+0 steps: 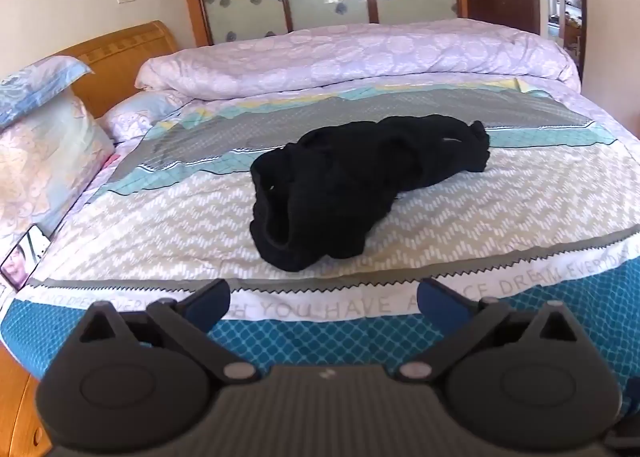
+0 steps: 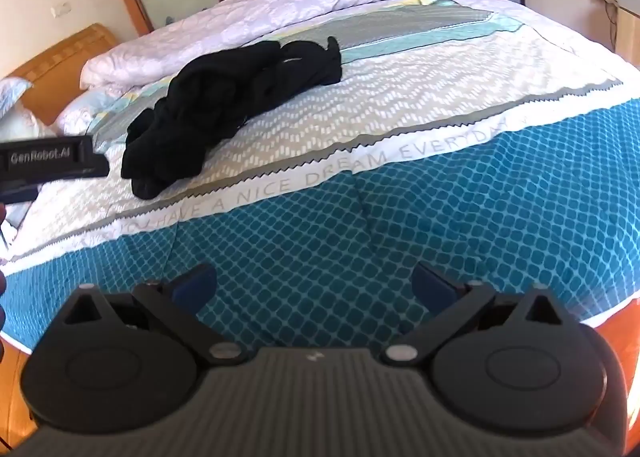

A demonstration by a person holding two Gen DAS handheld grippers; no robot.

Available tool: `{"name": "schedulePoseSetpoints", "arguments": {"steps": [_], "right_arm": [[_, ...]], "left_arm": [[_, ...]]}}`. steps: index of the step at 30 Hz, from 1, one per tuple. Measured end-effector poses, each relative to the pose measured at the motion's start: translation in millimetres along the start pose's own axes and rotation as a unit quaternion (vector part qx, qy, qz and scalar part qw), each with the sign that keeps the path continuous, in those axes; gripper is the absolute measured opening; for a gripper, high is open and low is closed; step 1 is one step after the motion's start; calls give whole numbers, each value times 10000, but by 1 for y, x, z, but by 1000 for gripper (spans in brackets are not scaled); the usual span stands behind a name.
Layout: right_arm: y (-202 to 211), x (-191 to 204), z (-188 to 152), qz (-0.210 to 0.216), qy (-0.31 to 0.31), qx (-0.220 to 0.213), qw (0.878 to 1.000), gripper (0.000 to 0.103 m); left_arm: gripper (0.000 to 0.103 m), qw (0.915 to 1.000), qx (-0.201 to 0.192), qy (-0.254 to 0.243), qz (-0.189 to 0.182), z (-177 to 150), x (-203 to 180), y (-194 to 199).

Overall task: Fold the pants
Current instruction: 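Move both grippers toward the crumpled black pants on the bed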

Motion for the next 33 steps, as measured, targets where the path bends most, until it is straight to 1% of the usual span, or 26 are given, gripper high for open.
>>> {"name": "schedulePoseSetpoints", "arguments": {"steps": [3,4,5,6,7,8,10,11,15,18,21,25,28,30,32,33], "right_arm": [[-1,8,-3,93,152,37,9998,103],[-1,3,-2,213,107,102,9997,103],[-3,1,-3,180,5,175,9997,103],[-2,-1,0,200,18,181,9996,103],[-2,-4,3,211,11,182,9996,103],[2,-3,2,129,71,107,9998,103],[5,-3,1,123,61,78,9999,103],[6,-2,0,71,-88,74,9999,103],[13,0,2,153,-187,-3,9997,103],[19,2,2,330,-265,-109,9990,103],[20,4,1,754,-398,-96,9963,103],[27,1,7,731,-538,-299,9954,103],[32,1,10,826,-618,-511,9934,103],[34,-2,10,883,-673,-554,9923,103],[31,-4,12,894,-698,-540,9921,103],[31,-5,13,903,-707,-550,9919,103]], "left_arm": [[103,9999,47,-19,-87,-1,1,-1],[103,9998,33,84,-158,-2,7,-1],[103,9999,-98,133,-22,-4,9,4],[103,9999,-81,135,-21,-6,11,5],[103,9999,70,75,115,-1,7,4],[103,9998,82,65,167,-1,5,3],[103,9998,35,143,133,-5,10,6],[103,9998,65,123,154,-4,8,3],[103,9998,79,158,107,-6,11,3],[103,9997,83,213,-38,-10,12,4],[103,9995,-55,267,-183,-15,14,13],[103,9967,-405,363,-608,-30,14,35],[103,9955,-553,408,-657,-42,17,45],[103,9935,-585,649,-725,-46,25,49],[103,9881,-669,1010,-948,-49,33,52],[103,9866,-685,1048,-1049,-49,34,53]]}}
Point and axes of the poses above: each gripper's, at about its wrist camera, not at the fingertips, and y roughly against the way its jaws point, x to its left, z to its top, the point moved 9 cm from there along -y, roughly the way its jaws point, and after that the axes turned 10 degrees about x, right-handed, at the moved point
